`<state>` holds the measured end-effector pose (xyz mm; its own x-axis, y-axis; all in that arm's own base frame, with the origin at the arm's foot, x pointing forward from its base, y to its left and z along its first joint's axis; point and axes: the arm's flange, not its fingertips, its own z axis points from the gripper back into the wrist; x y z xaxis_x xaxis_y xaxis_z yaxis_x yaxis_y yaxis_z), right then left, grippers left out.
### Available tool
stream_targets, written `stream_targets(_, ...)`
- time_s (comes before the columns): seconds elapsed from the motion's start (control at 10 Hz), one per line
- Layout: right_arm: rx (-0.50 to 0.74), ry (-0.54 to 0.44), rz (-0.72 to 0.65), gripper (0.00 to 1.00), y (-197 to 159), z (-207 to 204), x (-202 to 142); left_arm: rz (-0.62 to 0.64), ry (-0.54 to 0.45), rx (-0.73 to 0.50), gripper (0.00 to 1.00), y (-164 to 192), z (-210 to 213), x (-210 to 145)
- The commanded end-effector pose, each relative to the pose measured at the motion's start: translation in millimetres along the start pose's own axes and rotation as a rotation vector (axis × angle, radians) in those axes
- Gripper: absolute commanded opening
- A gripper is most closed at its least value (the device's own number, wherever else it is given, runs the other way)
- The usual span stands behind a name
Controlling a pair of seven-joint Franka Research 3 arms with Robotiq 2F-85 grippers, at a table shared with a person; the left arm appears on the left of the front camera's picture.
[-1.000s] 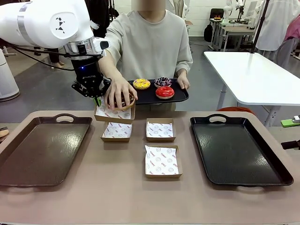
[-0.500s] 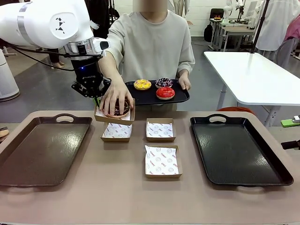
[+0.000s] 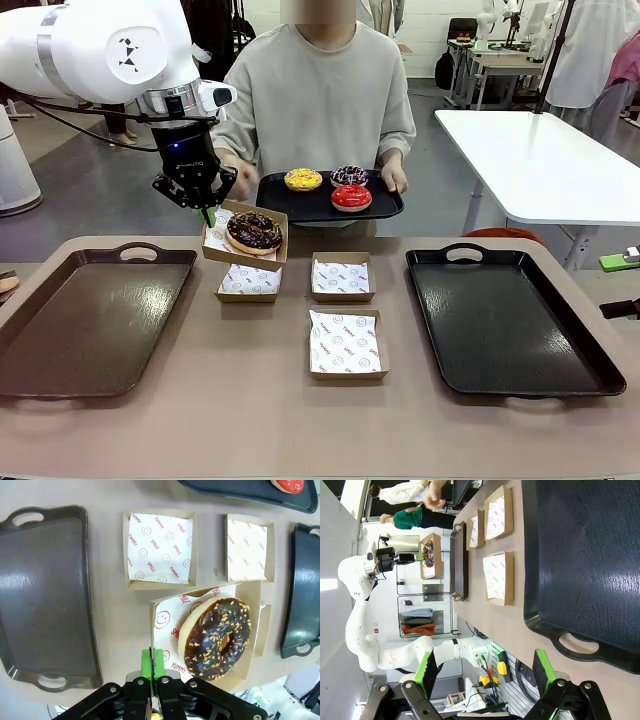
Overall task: Individually package the donuts and arrange them on the tray.
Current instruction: Place the picked Paper togo box on the Handle tray while simultaneously picking up another Paper togo box from the table with the other hand.
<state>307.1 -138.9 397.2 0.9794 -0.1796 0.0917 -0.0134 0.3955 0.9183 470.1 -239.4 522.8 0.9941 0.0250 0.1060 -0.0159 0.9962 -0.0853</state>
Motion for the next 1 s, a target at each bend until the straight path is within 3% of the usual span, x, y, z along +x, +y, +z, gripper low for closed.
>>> stream_targets(0.0,0.008,-0.004,0.002,1.00,1,-1,1,0.002,-0.020,-0.002,0.00,2,1,-4)
stream_targets(0.8,0.000,0.000,0.000,1.00,0,0,0,0.000,0.000,0.000,0.01,0,0,0)
stream_targets(0.9,-0.077,0.020,0.041,1.00,20,-13,1,-0.037,-0.008,-0.019,0.01,10,6,4)
